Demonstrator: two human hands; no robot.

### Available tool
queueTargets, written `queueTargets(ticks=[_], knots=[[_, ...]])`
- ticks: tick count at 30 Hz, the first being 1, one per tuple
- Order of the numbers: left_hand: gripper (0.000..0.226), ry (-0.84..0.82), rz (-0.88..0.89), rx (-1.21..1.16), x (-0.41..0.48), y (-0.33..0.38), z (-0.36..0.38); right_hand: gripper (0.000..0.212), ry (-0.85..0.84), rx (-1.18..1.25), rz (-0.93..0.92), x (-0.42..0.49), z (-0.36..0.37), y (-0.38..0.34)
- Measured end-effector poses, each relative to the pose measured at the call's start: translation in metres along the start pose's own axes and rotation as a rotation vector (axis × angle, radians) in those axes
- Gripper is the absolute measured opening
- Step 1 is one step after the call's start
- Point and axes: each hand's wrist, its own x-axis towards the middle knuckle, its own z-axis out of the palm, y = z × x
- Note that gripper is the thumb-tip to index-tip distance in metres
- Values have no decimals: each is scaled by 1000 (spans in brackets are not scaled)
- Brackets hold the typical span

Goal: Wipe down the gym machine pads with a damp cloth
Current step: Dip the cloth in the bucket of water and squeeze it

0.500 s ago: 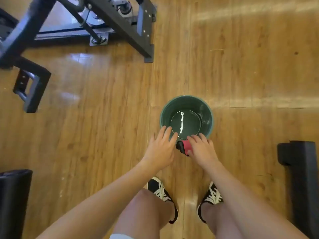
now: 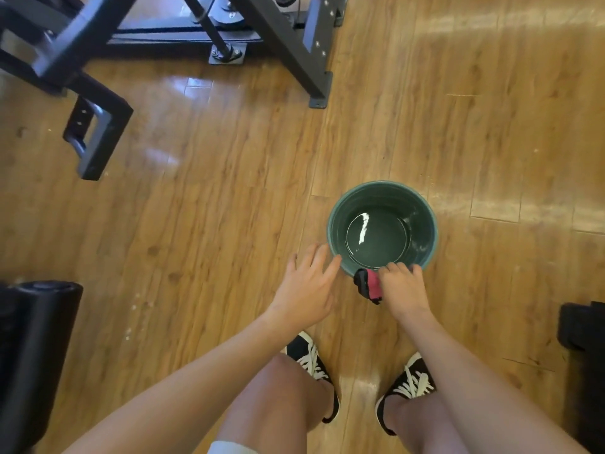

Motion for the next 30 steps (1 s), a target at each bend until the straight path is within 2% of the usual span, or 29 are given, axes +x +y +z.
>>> queueTargets(ticks=[6,12,17,23,30], knots=[[64,23,-94,-40,-39,-10,-44,14,210,138,-61,-43,-53,-19],[58,127,-164,-123,-101,-12,-131,13,358,285,-169,-110,-161,-42],[61,233,-265,-199,-163,-27,-215,12,463,386,-271,-160,-252,-74],[61,445,-365,-366,-250,-72,-298,15,601,537,-417,-199,-347,-140],[60,598,-486,-360,-352,-169,-346,15,773,475,-614,-215,-438,-267]])
